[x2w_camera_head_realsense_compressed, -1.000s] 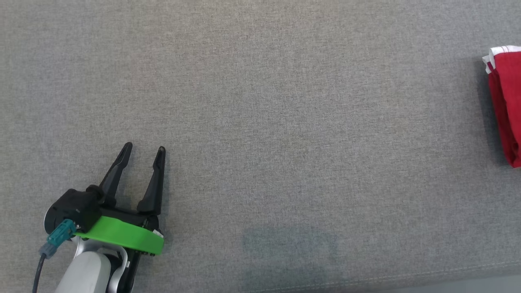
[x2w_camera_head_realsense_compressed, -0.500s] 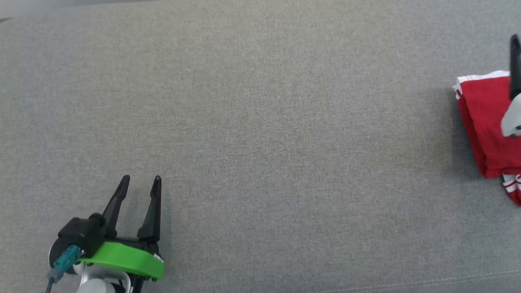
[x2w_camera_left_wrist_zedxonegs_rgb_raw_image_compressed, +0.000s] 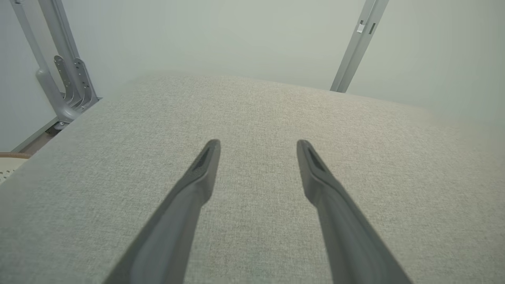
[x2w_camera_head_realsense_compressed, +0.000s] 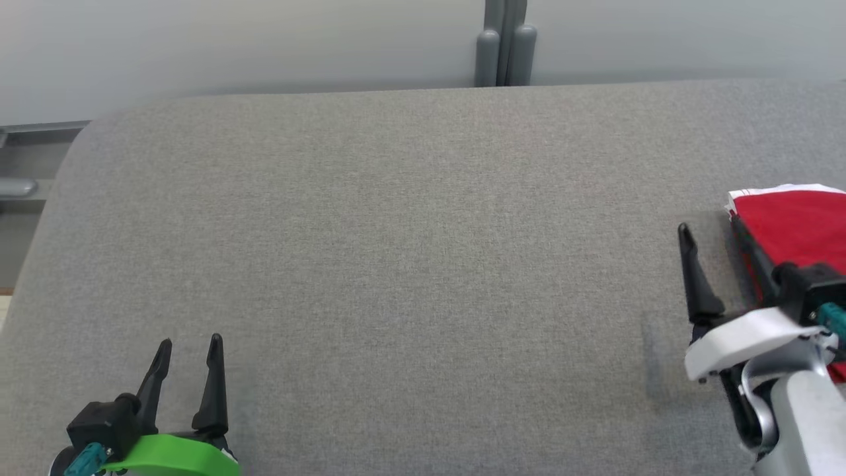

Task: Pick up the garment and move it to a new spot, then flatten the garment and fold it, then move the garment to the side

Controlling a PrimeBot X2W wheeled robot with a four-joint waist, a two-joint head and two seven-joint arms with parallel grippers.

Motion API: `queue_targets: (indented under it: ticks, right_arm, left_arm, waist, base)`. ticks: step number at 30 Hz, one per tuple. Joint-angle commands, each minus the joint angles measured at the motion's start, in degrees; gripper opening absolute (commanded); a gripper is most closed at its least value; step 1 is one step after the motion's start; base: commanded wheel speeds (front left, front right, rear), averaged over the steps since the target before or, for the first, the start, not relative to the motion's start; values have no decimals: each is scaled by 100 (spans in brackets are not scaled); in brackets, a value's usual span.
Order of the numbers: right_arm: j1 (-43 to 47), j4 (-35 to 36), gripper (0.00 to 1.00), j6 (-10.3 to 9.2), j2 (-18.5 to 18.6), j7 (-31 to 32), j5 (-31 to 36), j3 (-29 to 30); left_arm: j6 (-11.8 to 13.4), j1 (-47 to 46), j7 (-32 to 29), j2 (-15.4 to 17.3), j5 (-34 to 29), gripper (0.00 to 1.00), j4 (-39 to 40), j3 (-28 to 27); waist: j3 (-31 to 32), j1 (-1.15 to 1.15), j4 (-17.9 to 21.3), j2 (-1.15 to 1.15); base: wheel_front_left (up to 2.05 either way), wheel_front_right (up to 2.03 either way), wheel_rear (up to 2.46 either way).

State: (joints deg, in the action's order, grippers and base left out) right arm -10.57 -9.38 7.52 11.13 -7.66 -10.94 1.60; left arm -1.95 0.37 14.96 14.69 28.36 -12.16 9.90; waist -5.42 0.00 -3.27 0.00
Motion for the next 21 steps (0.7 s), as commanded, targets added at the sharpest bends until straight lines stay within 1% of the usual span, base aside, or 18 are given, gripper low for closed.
queue_targets:
  ticks: [1, 2, 3, 4, 6, 11, 15, 21]
  right_arm:
    - [143, -82, 100, -8, -59, -132, -62, 1]
    - [312, -277, 100, -7, -151, -335, -130, 2]
    - [396, -373, 100, -7, -159, -422, -49, -21]
    - [466, -487, 100, -7, -124, -493, 204, 6]
    - [595, -749, 100, -7, -298, -585, 412, 83]
    - [788, -1083, 100, -6, -552, -733, 798, 354]
    - [815, -964, 100, -6, -682, -762, 1050, 536]
    - [955, -688, 100, -6, -777, -754, 1281, 708]
  left_arm:
    - [14, 95, 20, 6, -39, 100, -45, -41]
    - [-4, 149, 22, -50, -75, 100, -67, -115]
    - [-33, 190, 22, -55, -105, 100, -82, -142]
    - [-64, 217, 23, -72, -118, 100, -97, -171]
    - [-129, 273, 23, -95, -185, 100, -125, -207]
    - [-317, 428, 24, -196, -236, 100, -199, -346]
    - [-452, 466, 25, -240, -294, 100, -183, -410]
    - [-537, 488, 25, -288, -341, 100, -184, -426]
  waist:
    - [176, 0, -166, 0]
    - [250, 0, -212, 0]
    - [280, 0, -224, 0]
    - [305, 0, -234, 0]
    - [364, 0, -247, 0]
    - [556, 0, -240, 0]
    - [625, 0, -182, 0]
    - [688, 0, -72, 0]
  base:
    - [0, 0, 0]
    - [0, 0, 0]
    - [0, 0, 0]
    - [0, 0, 0]
    - [0, 0, 0]
    - [0, 0, 0]
    - [0, 0, 0]
    - [0, 0, 0]
